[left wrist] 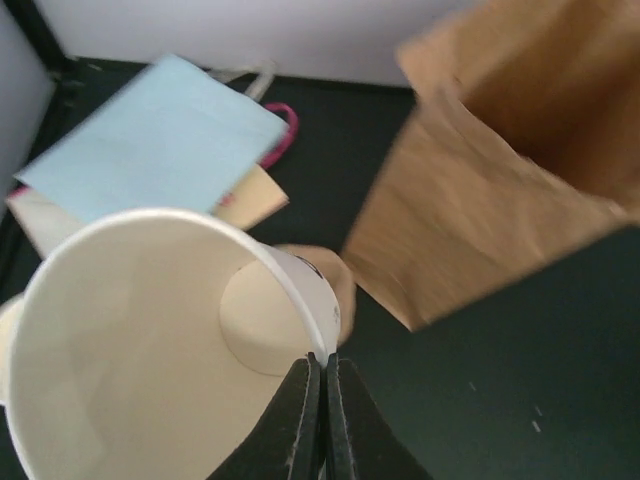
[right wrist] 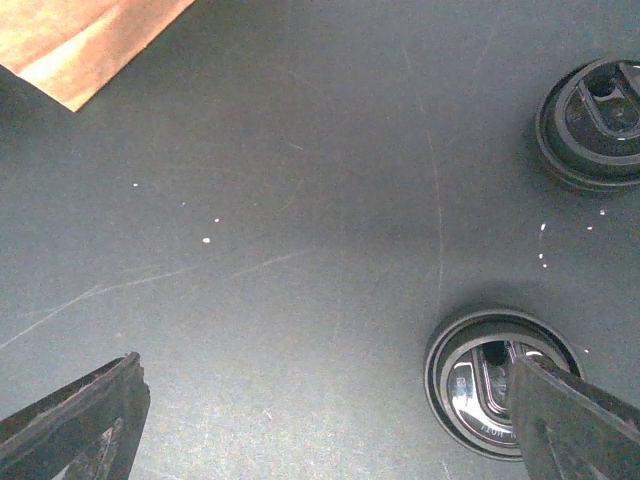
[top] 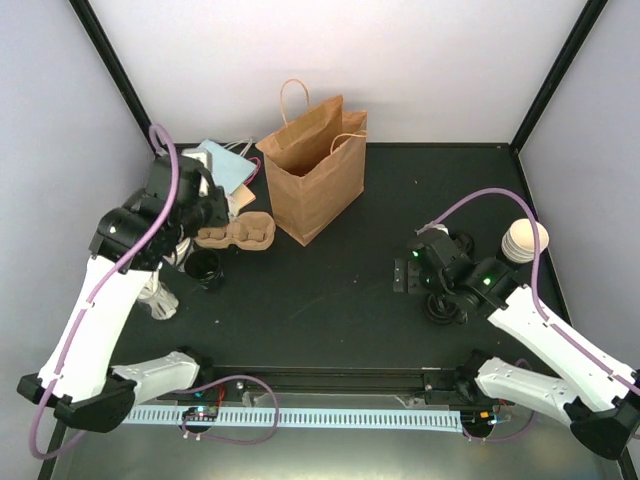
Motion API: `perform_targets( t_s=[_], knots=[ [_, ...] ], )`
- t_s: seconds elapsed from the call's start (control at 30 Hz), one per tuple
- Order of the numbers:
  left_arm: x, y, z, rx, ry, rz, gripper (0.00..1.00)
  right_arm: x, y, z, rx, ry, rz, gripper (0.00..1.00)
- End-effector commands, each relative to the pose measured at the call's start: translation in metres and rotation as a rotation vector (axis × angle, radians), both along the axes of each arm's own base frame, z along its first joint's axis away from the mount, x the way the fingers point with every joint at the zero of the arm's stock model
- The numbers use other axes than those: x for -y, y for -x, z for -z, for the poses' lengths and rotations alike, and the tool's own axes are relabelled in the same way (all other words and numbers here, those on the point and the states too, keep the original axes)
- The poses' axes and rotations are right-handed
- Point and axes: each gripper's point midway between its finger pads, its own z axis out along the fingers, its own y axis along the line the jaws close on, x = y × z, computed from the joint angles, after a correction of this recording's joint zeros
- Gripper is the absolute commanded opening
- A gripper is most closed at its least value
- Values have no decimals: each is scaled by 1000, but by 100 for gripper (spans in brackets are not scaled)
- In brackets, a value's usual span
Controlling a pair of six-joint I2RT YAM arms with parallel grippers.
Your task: Pack the takeout coffee
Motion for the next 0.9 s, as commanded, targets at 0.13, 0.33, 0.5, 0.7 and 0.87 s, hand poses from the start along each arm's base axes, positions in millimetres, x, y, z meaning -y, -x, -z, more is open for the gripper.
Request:
perform_targets(
  t_s=[0.13, 0.33, 0.5, 0.7, 0.87],
  knots=[
    [100, 50, 61, -125, 119, 332, 2, -1, -14, 5, 6, 18, 22, 100],
    [181, 81, 115, -245, 37, 613, 3, 17, -27, 16, -47, 15, 80, 100],
    [228, 86, 142, -268, -45, 750, 2, 37, -29, 25, -89, 2, 137, 100],
    [265, 81, 167, -303, -79, 832, 2, 61, -27, 27, -102, 34, 246, 100],
    [284, 75, 177, -302, -130, 838, 2, 73, -21, 40, -147, 12, 333, 100]
  ],
)
